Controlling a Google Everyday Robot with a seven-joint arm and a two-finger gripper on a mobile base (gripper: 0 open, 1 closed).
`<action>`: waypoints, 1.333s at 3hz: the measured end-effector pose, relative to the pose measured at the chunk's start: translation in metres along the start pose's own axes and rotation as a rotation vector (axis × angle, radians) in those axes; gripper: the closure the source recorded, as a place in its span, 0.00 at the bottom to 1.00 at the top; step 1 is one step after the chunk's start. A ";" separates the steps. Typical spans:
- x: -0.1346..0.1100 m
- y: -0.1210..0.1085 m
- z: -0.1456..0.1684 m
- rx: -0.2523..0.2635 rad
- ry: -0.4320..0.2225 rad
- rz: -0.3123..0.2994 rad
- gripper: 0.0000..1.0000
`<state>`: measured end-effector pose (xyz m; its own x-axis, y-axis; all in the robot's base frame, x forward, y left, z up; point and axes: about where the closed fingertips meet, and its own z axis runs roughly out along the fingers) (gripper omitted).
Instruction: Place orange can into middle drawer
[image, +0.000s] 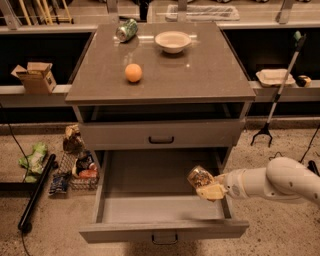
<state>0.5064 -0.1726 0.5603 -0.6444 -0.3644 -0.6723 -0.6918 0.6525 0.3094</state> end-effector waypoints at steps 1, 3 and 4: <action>0.046 -0.033 0.067 0.079 0.023 0.102 1.00; 0.071 -0.057 0.146 0.093 0.045 0.164 1.00; 0.072 -0.059 0.179 0.053 0.064 0.172 0.82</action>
Offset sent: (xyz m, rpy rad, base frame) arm 0.0452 0.0215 -0.1828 -0.0568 0.1006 -0.2354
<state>0.5590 -0.1179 0.3732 -0.7723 -0.2849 -0.5677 -0.5524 0.7426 0.3788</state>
